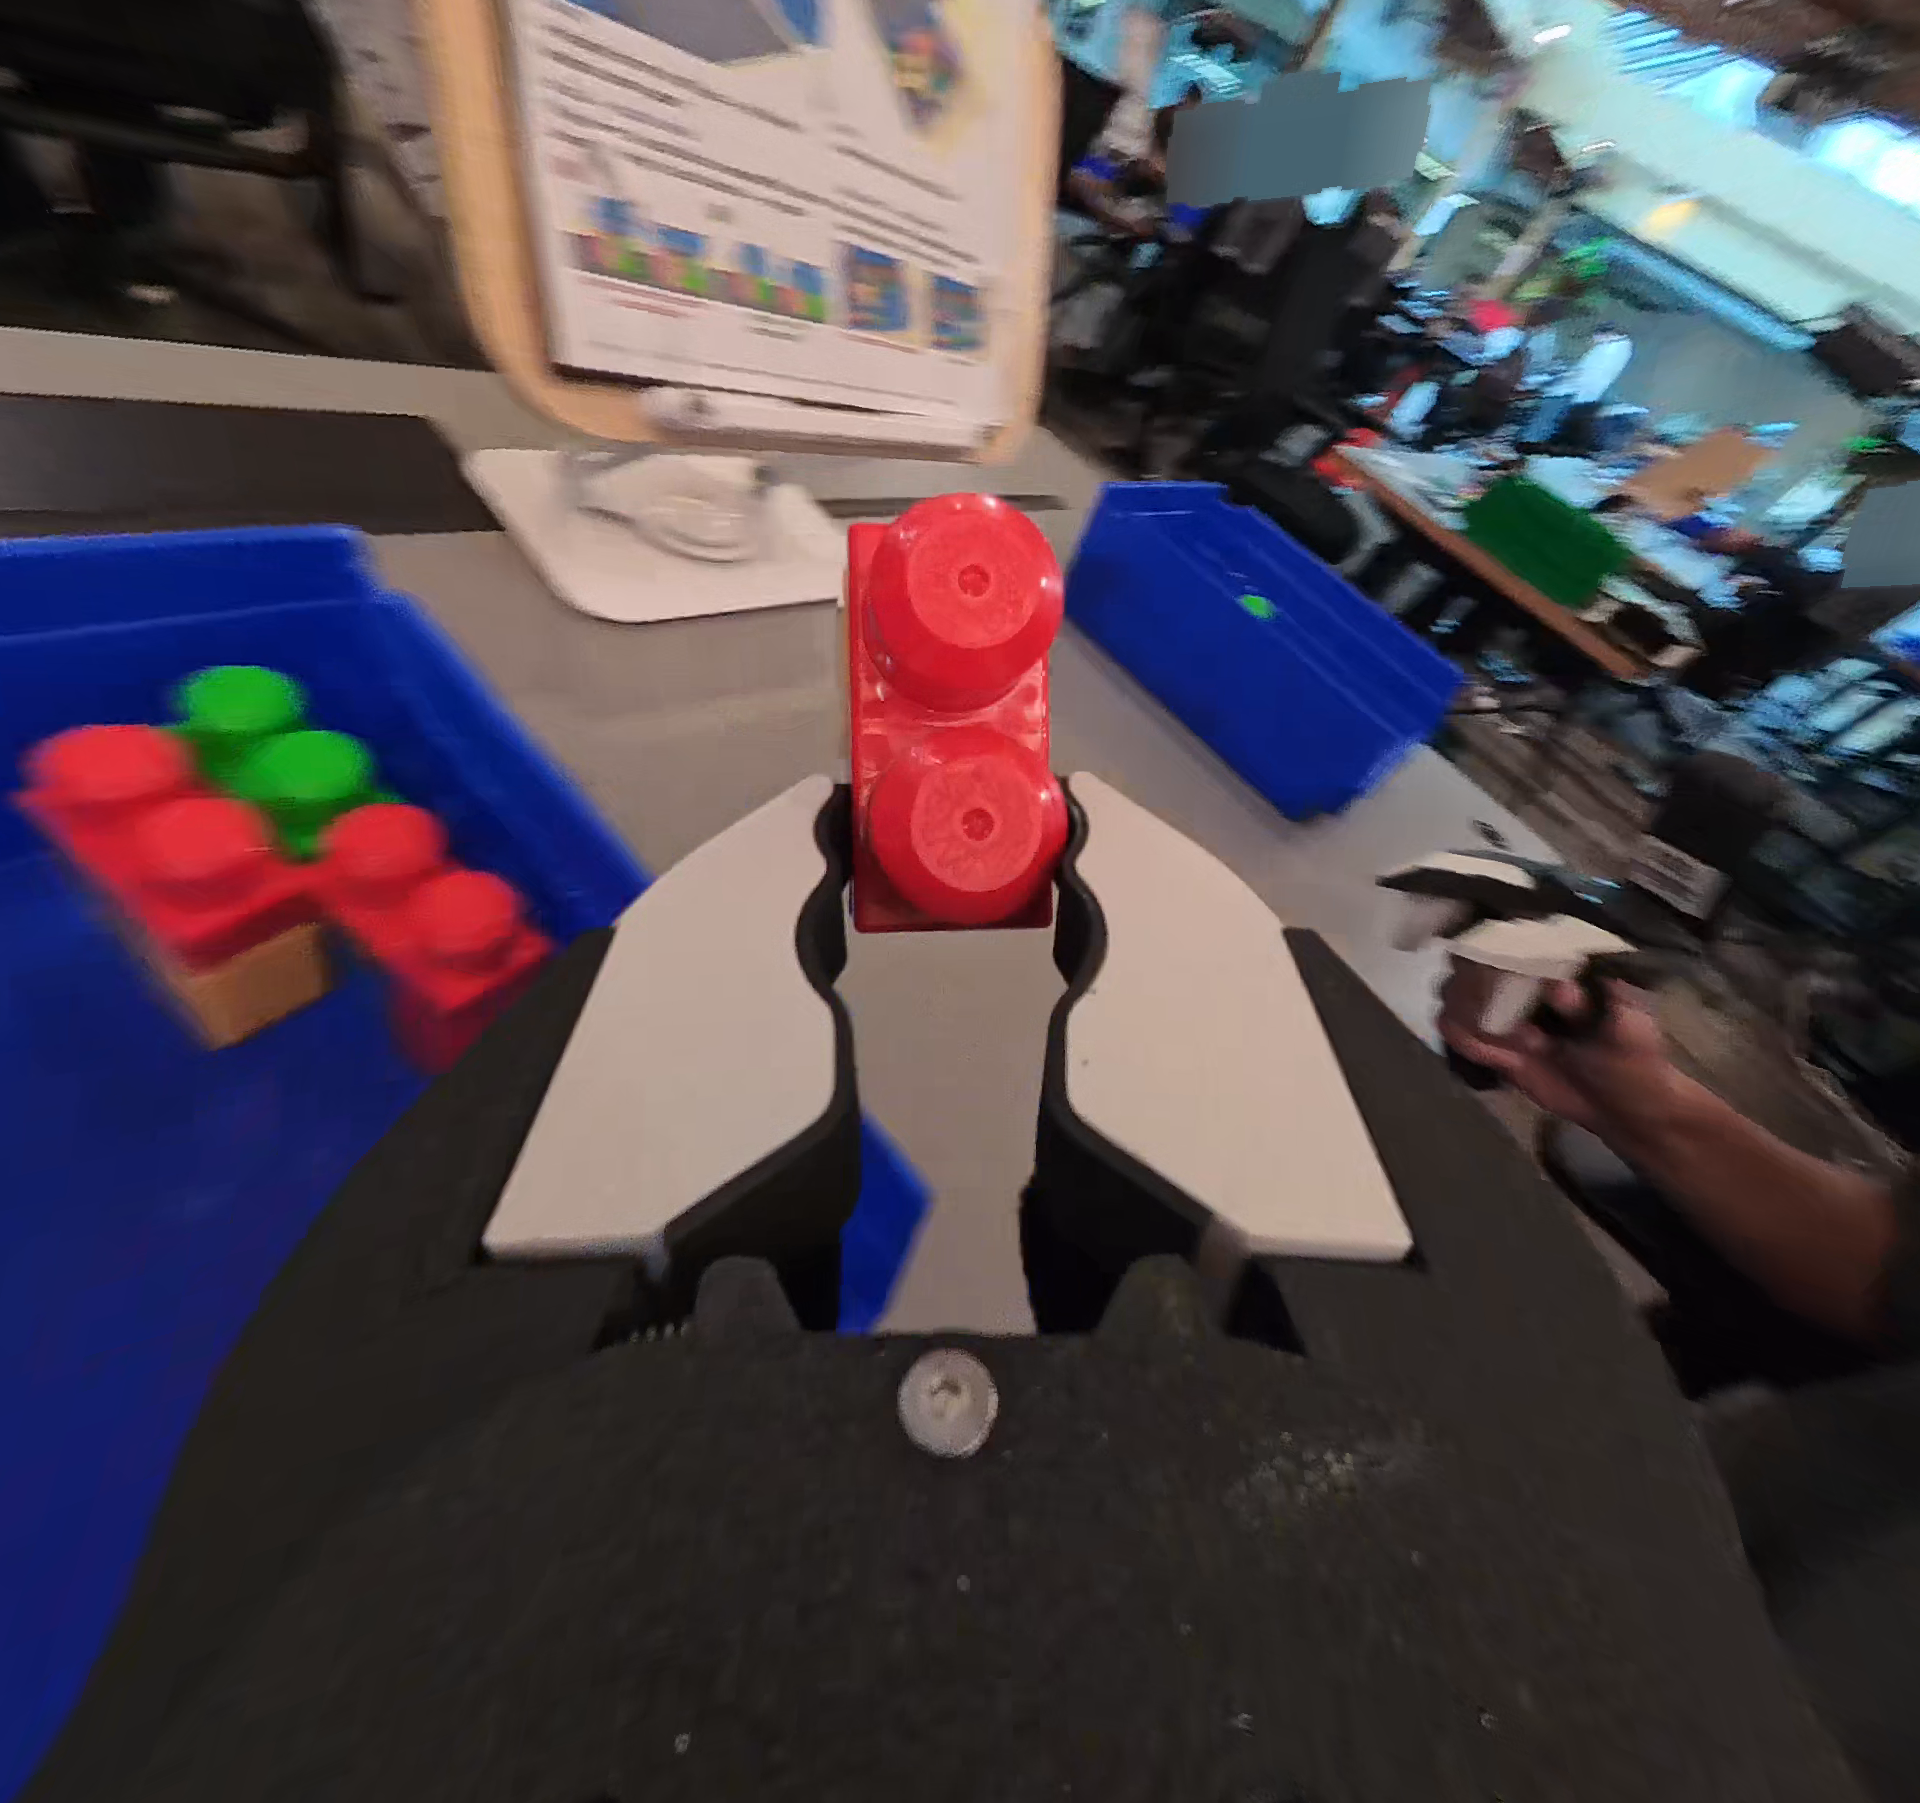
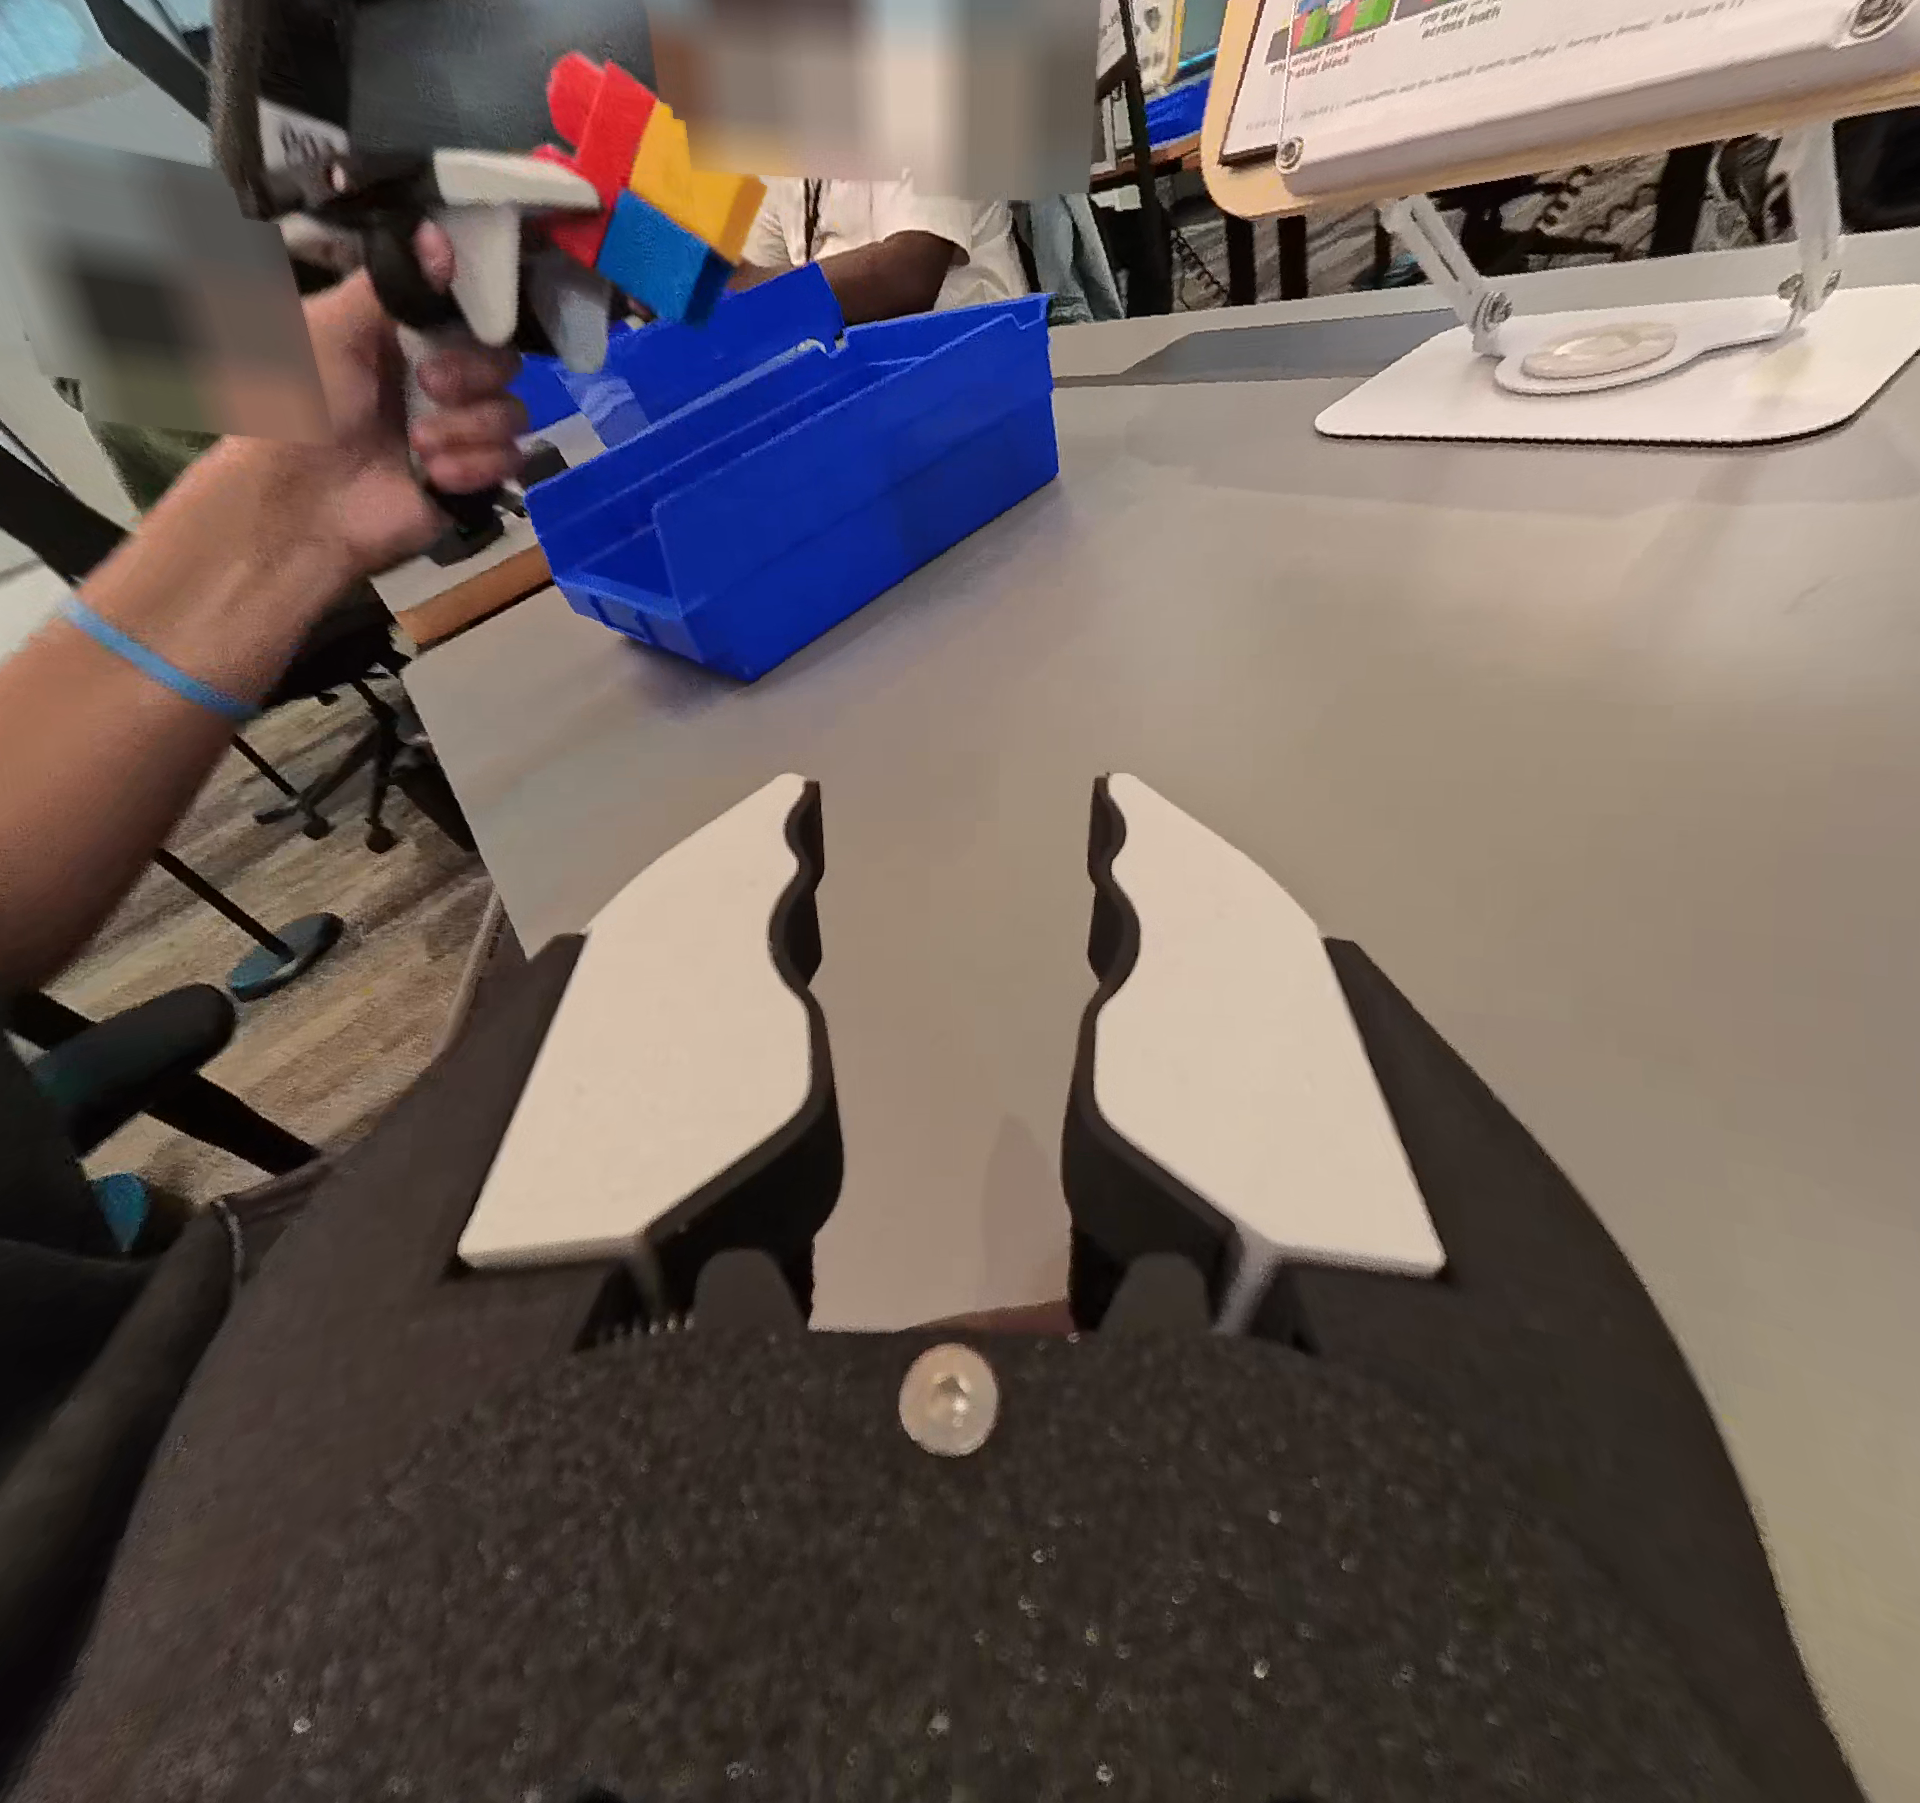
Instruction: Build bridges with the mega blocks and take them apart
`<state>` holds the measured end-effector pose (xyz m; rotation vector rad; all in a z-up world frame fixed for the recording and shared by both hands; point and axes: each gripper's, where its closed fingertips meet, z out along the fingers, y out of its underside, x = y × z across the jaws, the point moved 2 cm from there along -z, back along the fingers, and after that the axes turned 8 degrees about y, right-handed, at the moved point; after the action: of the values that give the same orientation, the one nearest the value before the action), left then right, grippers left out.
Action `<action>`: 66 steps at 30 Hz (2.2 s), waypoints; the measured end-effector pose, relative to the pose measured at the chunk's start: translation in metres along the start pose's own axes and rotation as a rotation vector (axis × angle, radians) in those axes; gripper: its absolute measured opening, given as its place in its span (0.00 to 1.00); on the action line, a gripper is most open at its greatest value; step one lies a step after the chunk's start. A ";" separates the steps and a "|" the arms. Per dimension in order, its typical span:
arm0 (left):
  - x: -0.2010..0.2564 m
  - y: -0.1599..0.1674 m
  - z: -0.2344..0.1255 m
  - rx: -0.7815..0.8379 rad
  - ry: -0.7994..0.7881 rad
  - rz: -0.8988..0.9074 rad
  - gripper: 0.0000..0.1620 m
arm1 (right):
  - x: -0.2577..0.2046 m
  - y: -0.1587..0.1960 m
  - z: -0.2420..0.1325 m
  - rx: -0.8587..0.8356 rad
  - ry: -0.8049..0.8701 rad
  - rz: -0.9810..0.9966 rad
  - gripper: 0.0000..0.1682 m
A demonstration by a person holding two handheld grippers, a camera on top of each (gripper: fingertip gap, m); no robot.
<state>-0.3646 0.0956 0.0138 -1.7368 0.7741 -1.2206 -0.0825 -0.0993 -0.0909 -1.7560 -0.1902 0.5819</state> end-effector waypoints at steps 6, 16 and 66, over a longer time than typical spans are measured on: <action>0.083 0.035 0.061 0.033 0.546 -0.098 0.22 | -0.030 -0.042 0.038 0.095 -0.318 0.150 0.34; 0.118 0.055 0.133 0.045 0.812 -0.186 0.22 | -0.032 -0.101 0.108 0.232 -0.644 0.448 0.30; 0.086 0.061 0.146 -0.268 0.015 0.374 0.22 | 0.273 -0.014 -0.056 -1.165 0.215 -0.141 0.22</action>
<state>-0.1993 0.0378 -0.0283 -1.6920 1.2543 -0.9066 0.1816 -0.0285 -0.1453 -2.8723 -0.5760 0.1359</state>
